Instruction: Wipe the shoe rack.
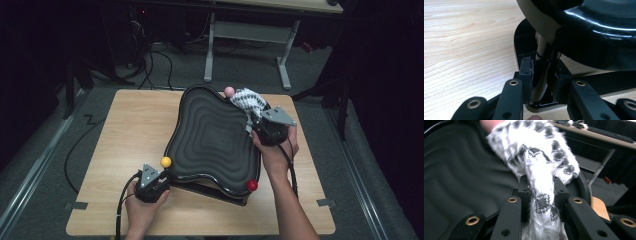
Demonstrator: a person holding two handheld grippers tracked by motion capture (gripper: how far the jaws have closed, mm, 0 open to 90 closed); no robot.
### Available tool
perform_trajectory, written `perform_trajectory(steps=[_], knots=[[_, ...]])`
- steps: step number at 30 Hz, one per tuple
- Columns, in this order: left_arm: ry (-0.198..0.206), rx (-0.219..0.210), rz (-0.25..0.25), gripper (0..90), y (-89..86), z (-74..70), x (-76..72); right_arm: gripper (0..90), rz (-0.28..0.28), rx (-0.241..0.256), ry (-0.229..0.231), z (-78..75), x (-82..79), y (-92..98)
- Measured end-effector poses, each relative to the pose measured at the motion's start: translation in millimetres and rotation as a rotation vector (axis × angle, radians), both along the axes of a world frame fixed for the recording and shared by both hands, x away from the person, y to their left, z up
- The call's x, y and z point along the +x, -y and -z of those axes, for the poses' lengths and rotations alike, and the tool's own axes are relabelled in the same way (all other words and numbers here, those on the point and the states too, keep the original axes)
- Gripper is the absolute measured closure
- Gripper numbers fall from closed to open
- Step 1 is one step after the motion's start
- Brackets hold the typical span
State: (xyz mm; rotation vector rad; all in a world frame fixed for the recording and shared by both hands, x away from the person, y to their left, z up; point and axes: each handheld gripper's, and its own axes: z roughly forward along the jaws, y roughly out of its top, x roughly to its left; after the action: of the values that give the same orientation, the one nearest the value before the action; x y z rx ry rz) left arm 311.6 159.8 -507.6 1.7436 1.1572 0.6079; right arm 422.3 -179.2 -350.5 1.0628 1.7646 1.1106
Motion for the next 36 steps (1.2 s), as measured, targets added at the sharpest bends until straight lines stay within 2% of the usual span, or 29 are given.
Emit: perform_trajectory(steps=[2, 6, 8, 9, 10, 11, 13, 15, 16, 18, 19, 21, 22, 23, 24, 25, 30, 32, 34, 36], knots=[[0.0, 0.001, -0.001, 73.4, 0.1, -0.1, 0.0, 74.5, -0.008, 0.006, -0.007, 0.0, 1.1, -1.7], [-0.002, 0.004, 0.002, 73.4, 0.8, -0.3, -0.5, 72.3, -0.134, -0.066, -0.016, 8.1, -4.4, -19.2], [-0.003, 0.005, 0.002, 73.4, 1.0, -0.4, -0.7, 60.8, -0.166, -0.062, -0.026, 9.0, -6.0, -23.4], [-0.003, 0.004, 0.002, 73.4, 1.0, -0.4, -0.7, 53.1, -0.166, -0.052, -0.014, 8.2, -7.0, -24.3], [-0.002, 0.003, 0.001, 73.4, 1.2, -0.3, -0.7, 49.3, -0.16, -0.038, 0.007, 6.6, -8.4, -24.5], [-0.002, 0.003, 0.0, 73.4, 1.1, -0.3, -0.7, 49.4, -0.154, -0.026, 0.027, 4.7, -9.4, -24.1], [-0.002, 0.008, -0.003, 73.4, 1.8, -0.6, -0.9, 57.9, -0.136, -0.026, 0.06, 2.2, -11.1, -23.8], [-0.002, 0.009, -0.003, 73.5, 1.7, -0.6, -0.9, 72.6, -0.135, -0.039, 0.043, 2.6, -9.5, -23.4], [-0.002, 0.008, -0.003, 73.5, 1.7, -0.6, -0.9, 75.9, -0.152, -0.041, 0.022, 3.8, -8.4, -23.0], [-0.002, 0.007, -0.001, 73.5, 1.5, -0.5, -0.8, 78.5, -0.168, -0.062, 0.013, 4.9, -8.8, -22.2], [-0.002, 0.006, -0.001, 73.5, 1.4, -0.5, -0.7, 78.6, -0.15, -0.072, 0.018, 4.7, -8.8, -20.9], [-0.002, 0.006, -0.002, 73.4, 1.5, -0.4, -0.8, 77.8, -0.083, -0.05, 0.029, 3.2, -7.6, -15.8], [-0.002, 0.006, -0.002, 73.4, 1.6, -0.5, -0.9, 77.8, -0.016, -0.02, 0.04, 2.4, -6.7, -11.2], [-0.003, 0.006, -0.003, 73.4, 1.6, -0.5, -0.8, 78.0, 0.01, 0.006, 0.038, 2.2, -5.8, -7.4], [-0.003, 0.005, -0.003, 73.4, 1.6, -0.4, -0.8, 78.4, -0.003, 0.025, 0.029, 2.6, -5.0, -4.8], [-0.003, 0.005, -0.002, 73.4, 1.5, -0.4, -0.8, 78.7, -0.024, 0.023, 0.02, 4.1, -5.7, -5.2], [-0.004, 0.003, -0.001, 73.3, 1.2, -0.4, -0.6, 79.1, -0.218, -0.064, 0.017, 20.1, -23.0, -14.8], [-0.005, -0.002, -0.003, 73.3, 1.4, -0.3, -0.7, 79.2, -0.269, -0.091, 0.026, 27.9, -33.7, -17.2], [-0.005, -0.004, -0.004, 73.3, 1.5, -0.3, -0.7, 79.2, -0.314, -0.085, 0.015, 33.6, -41.4, -15.0], [-0.006, -0.004, -0.004, 73.2, 1.4, -0.3, -0.6, 79.3, -0.349, -0.051, -0.014, 37.5, -45.8, -9.6]])
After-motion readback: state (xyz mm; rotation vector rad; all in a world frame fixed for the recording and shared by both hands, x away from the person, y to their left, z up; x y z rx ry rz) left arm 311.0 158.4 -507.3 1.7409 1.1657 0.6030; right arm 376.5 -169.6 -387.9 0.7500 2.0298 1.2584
